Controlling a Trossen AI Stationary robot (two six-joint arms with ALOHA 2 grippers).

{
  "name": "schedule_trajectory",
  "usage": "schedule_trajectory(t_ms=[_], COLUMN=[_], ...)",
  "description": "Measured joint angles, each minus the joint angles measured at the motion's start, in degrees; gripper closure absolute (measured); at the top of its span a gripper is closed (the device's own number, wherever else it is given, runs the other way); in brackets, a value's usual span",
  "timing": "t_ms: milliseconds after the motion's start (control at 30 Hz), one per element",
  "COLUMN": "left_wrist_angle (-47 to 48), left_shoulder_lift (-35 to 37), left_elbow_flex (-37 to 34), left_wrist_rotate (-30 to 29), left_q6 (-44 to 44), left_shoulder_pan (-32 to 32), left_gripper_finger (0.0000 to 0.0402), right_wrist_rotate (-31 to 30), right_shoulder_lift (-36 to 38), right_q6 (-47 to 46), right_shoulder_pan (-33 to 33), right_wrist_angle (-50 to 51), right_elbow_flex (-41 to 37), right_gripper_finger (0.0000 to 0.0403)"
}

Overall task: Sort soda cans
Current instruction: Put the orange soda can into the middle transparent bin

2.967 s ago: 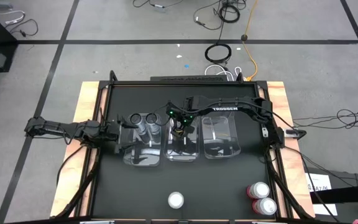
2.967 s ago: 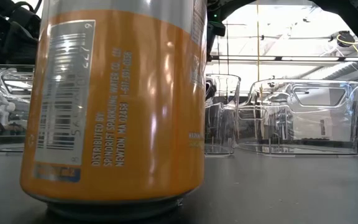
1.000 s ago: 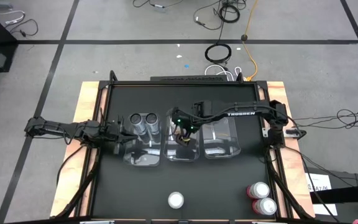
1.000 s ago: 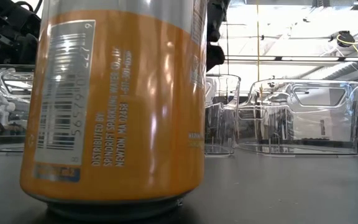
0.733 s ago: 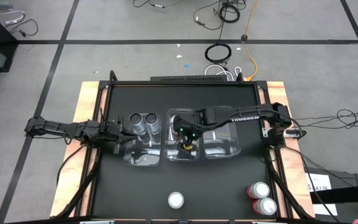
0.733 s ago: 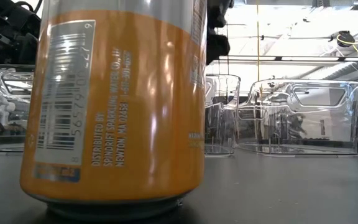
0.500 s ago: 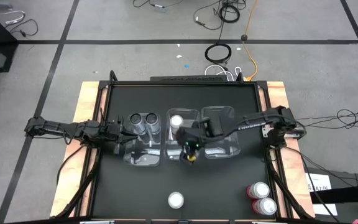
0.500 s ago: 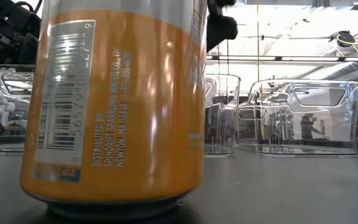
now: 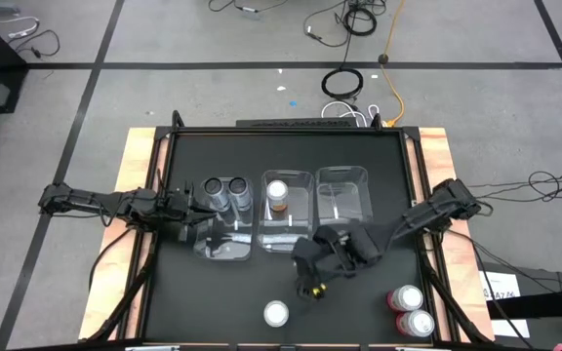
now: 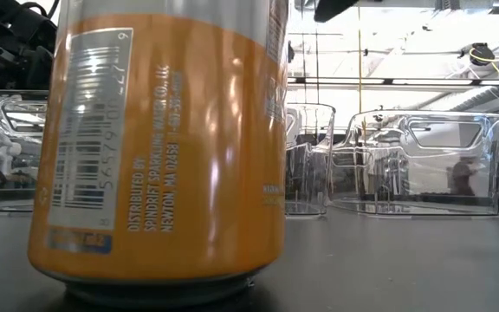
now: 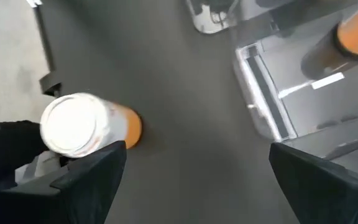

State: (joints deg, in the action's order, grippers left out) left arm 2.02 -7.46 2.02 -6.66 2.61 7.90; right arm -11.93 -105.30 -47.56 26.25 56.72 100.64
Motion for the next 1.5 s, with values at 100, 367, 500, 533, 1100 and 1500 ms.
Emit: schedule_trajectory(t_ms=[100,367,500,533,1100,1500], left_wrist_angle=[0.0,0.0,0.0,0.0,0.0,0.0], left_shoulder_lift=[0.0,0.0,0.0,0.0,0.0,0.0], left_elbow_flex=[0.0,0.0,0.0,0.0,0.0,0.0], left_wrist_rotate=[0.0,0.0,0.0,0.0,0.0,0.0], left_q6=[0.0,0.0,0.0,0.0,0.0,0.0], left_shoulder_pan=[0.0,0.0,0.0,0.0,0.0,0.0], left_gripper_finger=[0.0352,0.0352,0.0352,0.0352,0.0352,0.0352], right_wrist_rotate=[-0.3,-9.7,-12.8,-12.9,-11.7,-5.6], right_shoulder_lift=[0.0,0.0,-1.3,-1.9,-8.1,-12.9], right_q6=[-2.3,-1.3,-0.9,-1.0,-1.2,0.5], right_shoulder_pan=[2.4,8.2,9.8,10.0,9.5,8.6], right_wrist_angle=[-2.2,-10.3,-12.8,-13.1,-19.1,-27.5], right_elbow_flex=[0.0,0.0,0.0,0.0,0.0,0.0], right_gripper_finger=[0.0014,0.0014,0.0014,0.0014,0.0014,0.0014])
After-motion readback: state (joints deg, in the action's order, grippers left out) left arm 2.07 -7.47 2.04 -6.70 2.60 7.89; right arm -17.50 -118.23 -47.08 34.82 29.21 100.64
